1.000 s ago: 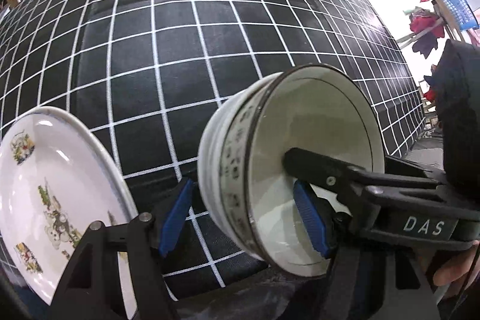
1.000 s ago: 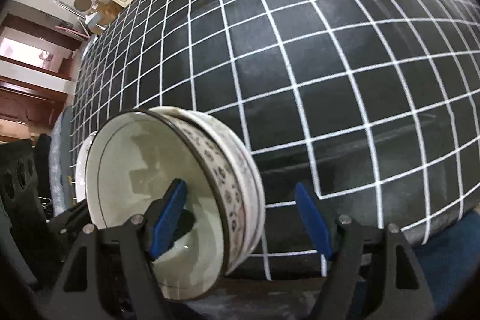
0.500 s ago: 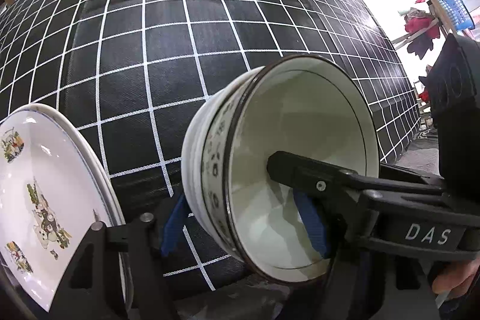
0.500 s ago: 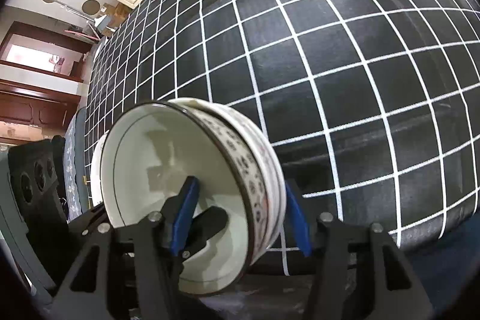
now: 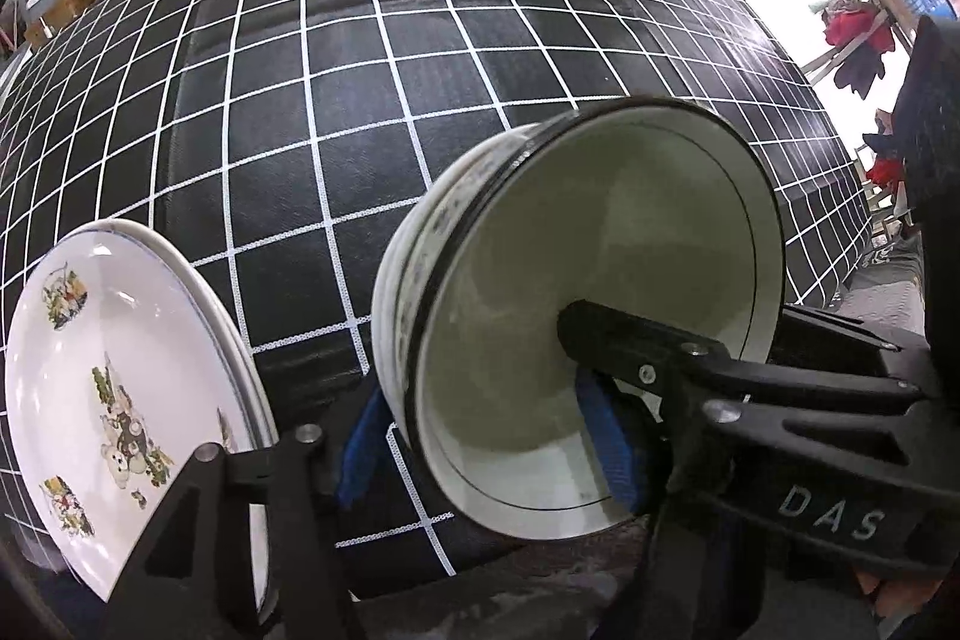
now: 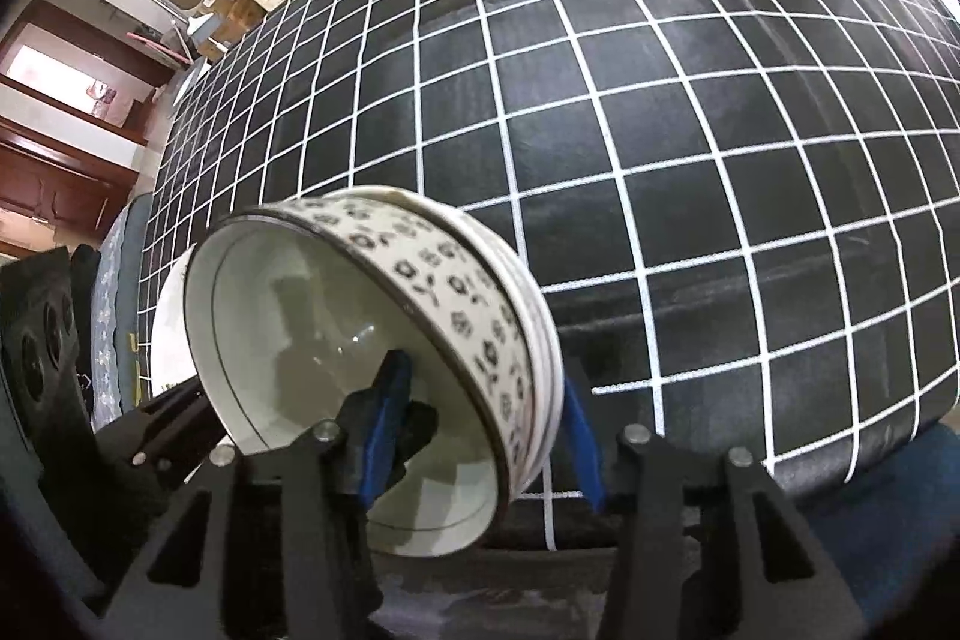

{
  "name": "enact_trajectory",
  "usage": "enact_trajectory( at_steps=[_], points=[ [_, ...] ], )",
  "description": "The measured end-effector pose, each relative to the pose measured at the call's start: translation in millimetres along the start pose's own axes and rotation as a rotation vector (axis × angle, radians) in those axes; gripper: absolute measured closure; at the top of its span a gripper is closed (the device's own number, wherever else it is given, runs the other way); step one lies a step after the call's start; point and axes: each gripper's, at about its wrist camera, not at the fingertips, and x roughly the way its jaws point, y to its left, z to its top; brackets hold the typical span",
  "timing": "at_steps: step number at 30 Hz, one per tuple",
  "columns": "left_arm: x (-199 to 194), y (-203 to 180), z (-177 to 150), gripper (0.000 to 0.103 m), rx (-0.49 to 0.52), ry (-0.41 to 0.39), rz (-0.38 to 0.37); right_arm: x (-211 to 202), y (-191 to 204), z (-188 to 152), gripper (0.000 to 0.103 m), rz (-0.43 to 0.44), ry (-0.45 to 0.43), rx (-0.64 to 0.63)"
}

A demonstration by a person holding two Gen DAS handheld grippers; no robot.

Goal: Organize plates and bowls
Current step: 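Lift the nested bowl stack with both grippers and carry it over the plates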

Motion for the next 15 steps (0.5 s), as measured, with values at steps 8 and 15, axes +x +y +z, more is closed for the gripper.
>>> enact_trajectory(
  at_steps=[8,15],
  points=[
    [-10.2,3.3,2.4,0.046,0.002,-0.026,0.004,-5.2,5.6,2.4,0.054,-0.004,-0.012,-0.001],
    [-29.0,3.3,6.3,0.046,0.010,-0.073,0.016,-18.0,17.5,3.7,0.056,-0.009,-0.054,-0.032]
  ],
)
